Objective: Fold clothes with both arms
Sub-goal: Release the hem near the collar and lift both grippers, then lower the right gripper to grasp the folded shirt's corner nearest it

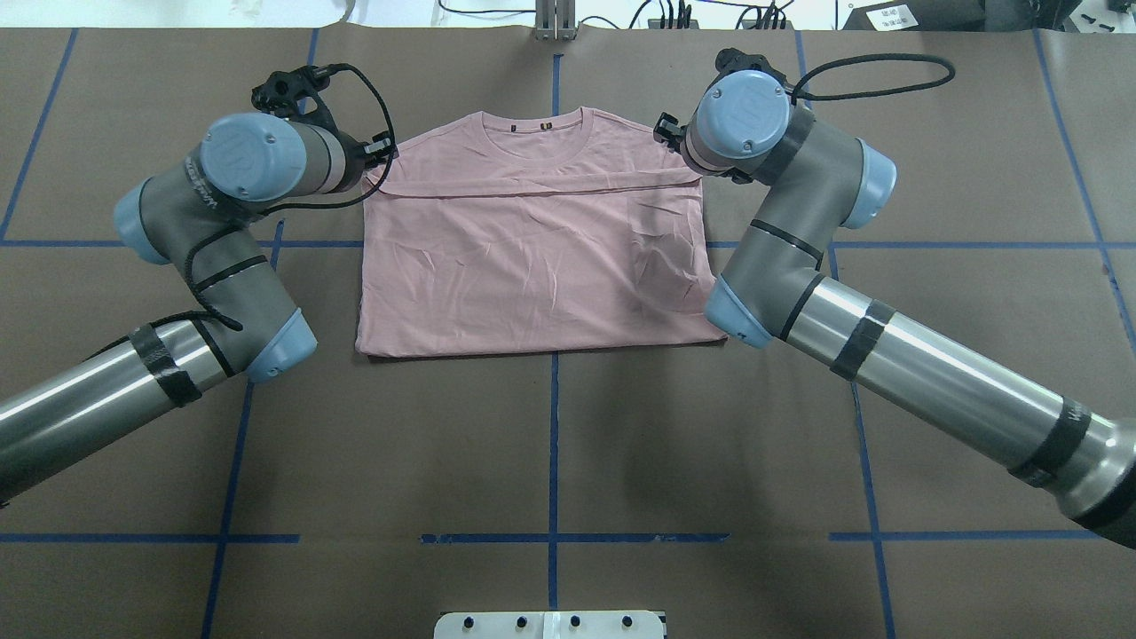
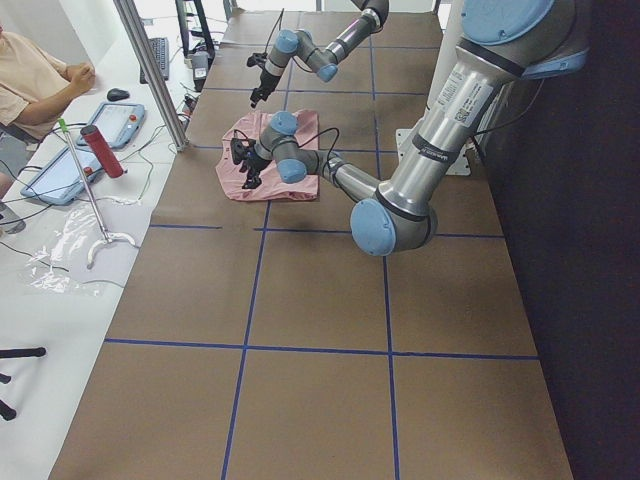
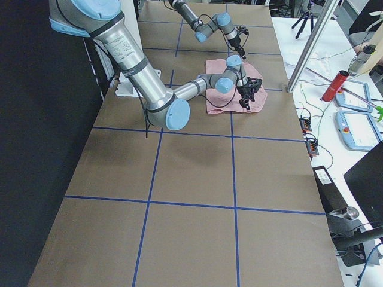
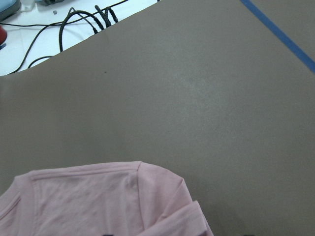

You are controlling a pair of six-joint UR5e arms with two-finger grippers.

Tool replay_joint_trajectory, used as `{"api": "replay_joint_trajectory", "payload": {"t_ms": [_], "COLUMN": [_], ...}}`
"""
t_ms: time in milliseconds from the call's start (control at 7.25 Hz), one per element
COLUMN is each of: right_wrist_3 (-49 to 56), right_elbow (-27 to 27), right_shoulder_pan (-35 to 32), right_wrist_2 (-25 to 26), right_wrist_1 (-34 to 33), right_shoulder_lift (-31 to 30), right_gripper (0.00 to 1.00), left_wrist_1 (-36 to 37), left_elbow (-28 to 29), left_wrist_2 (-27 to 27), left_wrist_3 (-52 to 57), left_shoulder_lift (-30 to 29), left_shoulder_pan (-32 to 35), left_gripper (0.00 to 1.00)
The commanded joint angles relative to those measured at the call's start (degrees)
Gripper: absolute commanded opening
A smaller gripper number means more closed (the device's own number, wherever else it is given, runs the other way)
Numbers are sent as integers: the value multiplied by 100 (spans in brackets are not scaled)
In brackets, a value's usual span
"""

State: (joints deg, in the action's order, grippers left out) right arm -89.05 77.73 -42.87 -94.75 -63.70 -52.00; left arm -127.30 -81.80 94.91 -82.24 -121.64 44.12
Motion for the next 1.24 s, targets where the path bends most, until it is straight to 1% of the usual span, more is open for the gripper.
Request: {"api": "replay_joint_trajectory", "payload": {"t_ms": [0,138,276,414,552,690,828,1103], "right_wrist_3": [-121,-252,-523,-943,-1217,-1272,-1273,-1282], "right_elbow": [1249,1531,1743,1902,1938,1912,1877,1929], "right_shoulder_pan": [259,436,690,805,824,815,824,833], "right_wrist_2": [-431,-474,-466,-440,-439,-431,-413,-465], "right_wrist_1": [59,137,129,86,59,50,50,33], "right_shoulder_lift": [-922,-1300,-1400,-1410,-1410,-1471,-1689,-1822], "right_gripper": [100,100,100,100,99,92,86,86], "left_wrist_1": [-14,47,-14,-32,-23,-23,-6,3], "left_elbow": [-738,-827,-794,-924,-1012,-1013,-1022,-1022], "left_wrist_2": [494,520,520,529,520,512,503,459], "left_wrist_3": [-831,-933,-882,-890,-917,-926,-934,-926], "left_shoulder_lift": [351,474,588,685,677,686,625,607], "left_shoulder_pan": [52,18,9,8,-18,-18,-18,-18], "left_gripper": [100,100,100,100,100,100,100,100]}}
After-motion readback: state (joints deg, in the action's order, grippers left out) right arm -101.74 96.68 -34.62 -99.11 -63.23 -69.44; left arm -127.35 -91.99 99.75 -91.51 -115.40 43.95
